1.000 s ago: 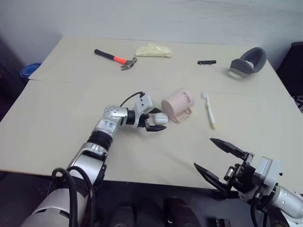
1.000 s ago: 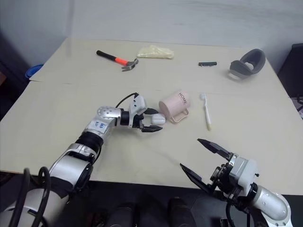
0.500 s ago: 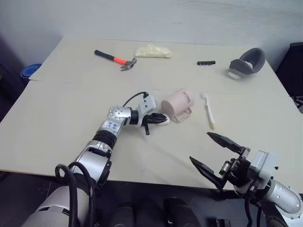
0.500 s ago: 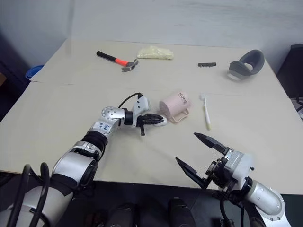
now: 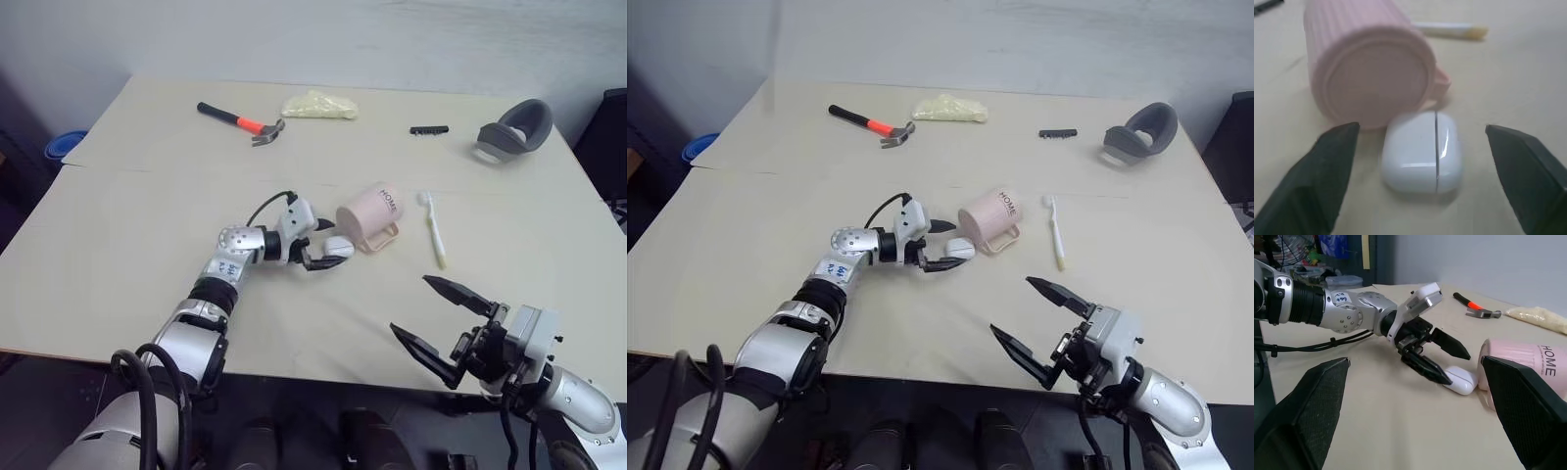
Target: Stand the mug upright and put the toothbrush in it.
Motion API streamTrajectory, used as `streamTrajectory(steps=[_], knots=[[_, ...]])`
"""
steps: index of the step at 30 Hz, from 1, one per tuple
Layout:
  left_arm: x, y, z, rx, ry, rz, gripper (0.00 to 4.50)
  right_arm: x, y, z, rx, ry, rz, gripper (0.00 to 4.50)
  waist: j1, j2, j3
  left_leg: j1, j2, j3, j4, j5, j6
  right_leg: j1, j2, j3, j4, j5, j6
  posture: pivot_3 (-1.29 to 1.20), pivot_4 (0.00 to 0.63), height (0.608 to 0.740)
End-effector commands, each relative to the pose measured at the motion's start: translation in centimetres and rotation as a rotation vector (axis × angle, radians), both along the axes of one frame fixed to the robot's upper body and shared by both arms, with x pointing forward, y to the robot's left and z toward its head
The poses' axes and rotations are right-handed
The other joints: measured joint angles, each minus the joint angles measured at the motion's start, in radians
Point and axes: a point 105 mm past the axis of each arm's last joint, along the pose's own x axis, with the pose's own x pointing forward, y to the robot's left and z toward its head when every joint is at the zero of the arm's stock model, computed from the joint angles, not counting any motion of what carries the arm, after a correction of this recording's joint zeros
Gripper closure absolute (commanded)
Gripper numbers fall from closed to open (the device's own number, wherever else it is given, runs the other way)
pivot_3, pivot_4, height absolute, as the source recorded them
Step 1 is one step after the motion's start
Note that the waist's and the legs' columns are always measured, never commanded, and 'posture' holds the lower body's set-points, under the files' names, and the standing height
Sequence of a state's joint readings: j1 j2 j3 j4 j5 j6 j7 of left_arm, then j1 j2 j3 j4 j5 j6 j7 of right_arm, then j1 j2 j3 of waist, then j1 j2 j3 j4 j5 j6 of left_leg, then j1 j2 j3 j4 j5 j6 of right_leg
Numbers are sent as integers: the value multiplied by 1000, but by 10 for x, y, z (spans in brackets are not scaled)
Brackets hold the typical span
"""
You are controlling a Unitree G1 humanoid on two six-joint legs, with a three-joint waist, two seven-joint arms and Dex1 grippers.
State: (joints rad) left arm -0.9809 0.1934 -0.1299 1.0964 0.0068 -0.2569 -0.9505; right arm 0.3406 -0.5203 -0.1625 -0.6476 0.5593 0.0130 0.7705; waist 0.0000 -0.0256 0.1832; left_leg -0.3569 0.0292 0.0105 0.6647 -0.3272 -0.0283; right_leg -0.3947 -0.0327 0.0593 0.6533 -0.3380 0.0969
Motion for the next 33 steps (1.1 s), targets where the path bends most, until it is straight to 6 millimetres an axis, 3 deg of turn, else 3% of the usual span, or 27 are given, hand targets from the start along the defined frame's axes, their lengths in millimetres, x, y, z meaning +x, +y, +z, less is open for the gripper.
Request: streamTrajectory(steps=[1,6,8,14,18,21,22,25,29,32,33], knots=[[4,-13,-3,21,21,23,21,-5,4,10,3,-32,13,0,0,0,0,0,0,0,0,0,0,0,0,0,0,0,0,0,150,740],[3,-22,-6,28,48,20,21,-4,6,11,6,-30,25,0,3,0,0,0,-1,0,0,0,0,0,0,0,0,0,0,0,150,740],[3,-20,-7,27,68,14,403,-2,6,11,10,-30,24,0,2,0,0,0,-1,0,0,0,0,0,0,0,0,0,0,0,150,740],[6,18,-18,89,44,75,2060,2,5,5,23,-32,32,0,-6,0,0,1,0,0,0,0,0,0,2,0,0,0,0,0,150,740],[10,47,16,-173,-31,155,2138,3,9,-1,32,-26,83,0,-18,0,0,2,3,0,-1,0,0,0,2,2,2,0,0,0,150,740],[-1,84,43,-340,-124,213,2138,4,12,-4,36,-22,120,0,-27,0,0,1,5,-1,-1,0,-1,-2,-4,1,4,0,0,0,150,740],[-6,109,49,-366,-144,286,2138,5,13,-6,36,-20,136,0,-29,0,0,1,5,-1,-1,0,-1,-2,-7,0,5,0,0,0,150,740],[-26,199,39,-279,-154,637,2138,5,15,-9,27,-24,183,0,-41,0,0,1,5,-1,-2,0,-2,-2,-8,1,5,0,0,0,150,740],[-66,292,21,-161,-143,1033,2138,2,20,-11,11,-57,251,0,-43,0,0,2,5,-5,-5,0,-2,-2,-12,0,4,-1,-2,0,150,740],[-87,325,14,-131,-116,1173,2138,1,24,-14,-1,-70,303,0,-20,-1,0,2,3,-6,-5,-1,-1,-1,-14,-1,1,-1,-3,0,150,740],[-90,330,13,-145,-100,1208,1788,1,25,-16,3,-63,315,0,-10,-1,0,2,1,-8,-5,-2,0,1,-17,-3,0,-1,-3,0,150,740]])
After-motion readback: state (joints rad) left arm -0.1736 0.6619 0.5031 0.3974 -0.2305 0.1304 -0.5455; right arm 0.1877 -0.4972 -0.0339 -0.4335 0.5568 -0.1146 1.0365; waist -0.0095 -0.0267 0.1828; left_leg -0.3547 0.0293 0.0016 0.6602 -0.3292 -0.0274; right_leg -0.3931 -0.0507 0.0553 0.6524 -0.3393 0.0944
